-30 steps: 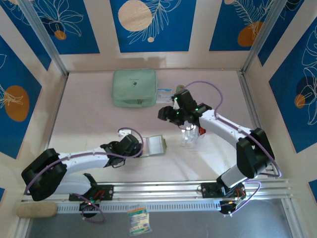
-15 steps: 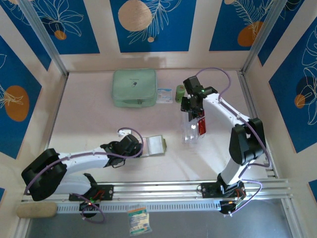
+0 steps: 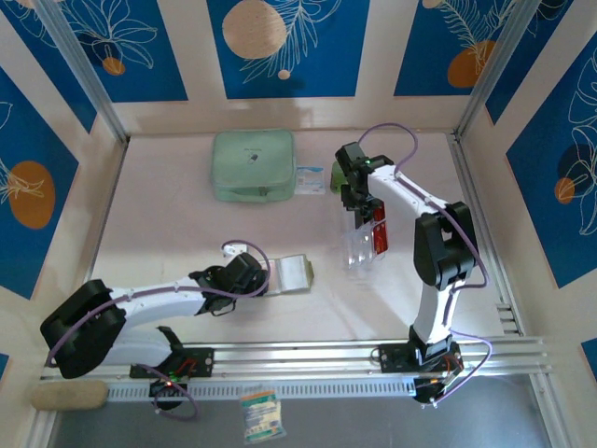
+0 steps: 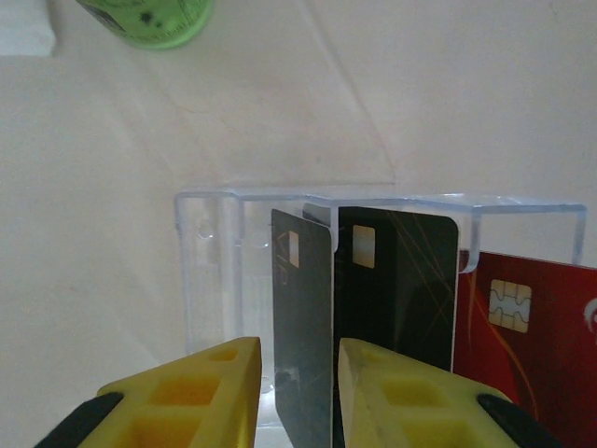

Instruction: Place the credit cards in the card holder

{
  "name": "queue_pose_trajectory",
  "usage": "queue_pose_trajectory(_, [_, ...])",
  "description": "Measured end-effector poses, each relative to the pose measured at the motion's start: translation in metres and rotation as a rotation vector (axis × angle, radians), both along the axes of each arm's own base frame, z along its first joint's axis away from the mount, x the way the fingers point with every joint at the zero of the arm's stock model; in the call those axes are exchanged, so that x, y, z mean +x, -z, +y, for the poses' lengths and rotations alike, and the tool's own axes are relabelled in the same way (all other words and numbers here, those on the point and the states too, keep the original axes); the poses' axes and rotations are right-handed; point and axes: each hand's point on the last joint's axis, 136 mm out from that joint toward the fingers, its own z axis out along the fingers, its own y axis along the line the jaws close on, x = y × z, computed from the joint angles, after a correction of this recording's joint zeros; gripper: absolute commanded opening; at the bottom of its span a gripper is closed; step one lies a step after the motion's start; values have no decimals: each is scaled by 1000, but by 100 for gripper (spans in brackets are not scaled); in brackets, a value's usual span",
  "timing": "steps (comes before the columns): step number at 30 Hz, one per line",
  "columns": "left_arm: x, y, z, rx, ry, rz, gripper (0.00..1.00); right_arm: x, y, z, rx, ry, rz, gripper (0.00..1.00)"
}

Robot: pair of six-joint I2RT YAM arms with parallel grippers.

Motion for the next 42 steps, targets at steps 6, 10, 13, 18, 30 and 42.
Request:
queue_pose_trajectory(6, [0, 0, 0, 0, 0, 0, 95, 0, 4, -3, -29, -4, 11, 29])
queue_pose_trajectory(10, [0, 0, 0, 0, 0, 0, 96, -1, 6, -2, -33, -12, 18, 24])
queue_pose_trajectory(13, [0, 0, 0, 0, 0, 0, 95, 0, 10, -1, -36, -15, 27, 18])
queue_pose_trajectory(18, [0, 0, 0, 0, 0, 0, 95, -1, 17, 0, -37, -19, 45, 12])
queue_pose_trajectory(30, [-1, 0, 1, 3, 0, 2, 96, -1, 18, 0, -4, -14, 54, 17])
queue_pose_trajectory(42, [-2, 0, 2, 7, 2, 4, 95, -1, 16, 0, 7, -11, 54, 11])
